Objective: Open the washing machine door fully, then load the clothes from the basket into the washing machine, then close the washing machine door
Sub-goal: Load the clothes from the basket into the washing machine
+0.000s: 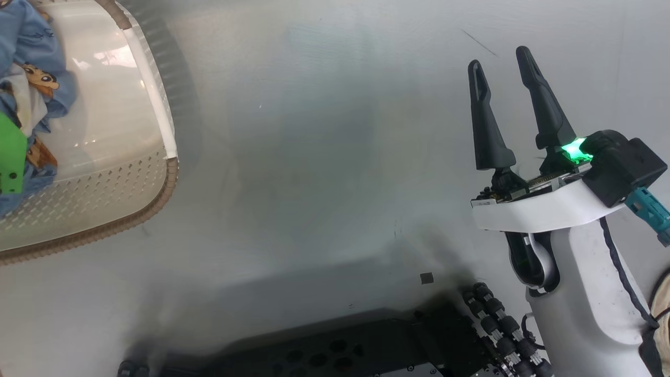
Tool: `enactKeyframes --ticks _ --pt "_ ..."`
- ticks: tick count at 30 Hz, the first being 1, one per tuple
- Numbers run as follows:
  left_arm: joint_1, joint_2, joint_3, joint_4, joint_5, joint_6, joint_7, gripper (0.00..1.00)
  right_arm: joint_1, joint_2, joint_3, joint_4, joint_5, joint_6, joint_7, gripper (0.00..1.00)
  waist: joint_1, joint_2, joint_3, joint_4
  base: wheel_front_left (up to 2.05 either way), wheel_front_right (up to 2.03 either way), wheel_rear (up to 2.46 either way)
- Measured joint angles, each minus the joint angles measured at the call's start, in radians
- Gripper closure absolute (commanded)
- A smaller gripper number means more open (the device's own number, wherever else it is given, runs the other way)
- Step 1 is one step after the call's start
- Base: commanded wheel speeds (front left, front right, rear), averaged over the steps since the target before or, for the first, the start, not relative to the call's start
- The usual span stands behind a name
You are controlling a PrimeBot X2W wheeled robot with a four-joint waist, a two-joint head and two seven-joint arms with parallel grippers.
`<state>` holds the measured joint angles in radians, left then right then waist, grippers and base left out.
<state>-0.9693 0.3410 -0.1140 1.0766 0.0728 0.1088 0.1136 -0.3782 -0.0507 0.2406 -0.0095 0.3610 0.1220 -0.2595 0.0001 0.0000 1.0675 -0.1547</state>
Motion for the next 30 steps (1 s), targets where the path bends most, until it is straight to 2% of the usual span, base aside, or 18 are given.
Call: enactKeyframes --ticks 6,11,16,24,30 --pt "-0.006 -0.013 0.009 0.017 -0.016 -0.006 -0.037 1.00 -0.012 0.000 -0.002 0.006 0.008 0.000 0.000 0.00 0.0000 0.0000 -0.011 -0.006 0.00 0.00 0.00" --pt "-0.006 -0.033 0.027 0.026 -0.044 -0.019 -0.109 1.00 -0.029 0.000 -0.011 0.010 0.008 0.000 0.000 0.00 0.0000 0.0000 -0.036 -0.007 0.00 0.00 0.00" --pt "-0.005 -0.072 0.061 0.032 -0.098 -0.053 -0.205 1.00 -0.036 0.000 -0.028 0.018 0.003 0.000 0.000 0.00 -0.0001 0.0000 -0.069 -0.001 0.00 0.00 0.00" --pt "0.013 -0.086 0.077 0.062 -0.136 -0.130 -0.355 1.00 -0.043 0.000 -0.050 0.032 -0.022 0.000 0.000 0.00 -0.0001 0.0000 -0.135 0.021 0.00 0.00 0.00" --pt "0.040 -0.111 0.102 0.078 -0.177 -0.168 -0.363 1.00 -0.043 0.000 -0.063 0.044 -0.040 0.000 0.000 0.00 -0.0001 0.0000 -0.181 0.040 0.00 0.00 0.00"
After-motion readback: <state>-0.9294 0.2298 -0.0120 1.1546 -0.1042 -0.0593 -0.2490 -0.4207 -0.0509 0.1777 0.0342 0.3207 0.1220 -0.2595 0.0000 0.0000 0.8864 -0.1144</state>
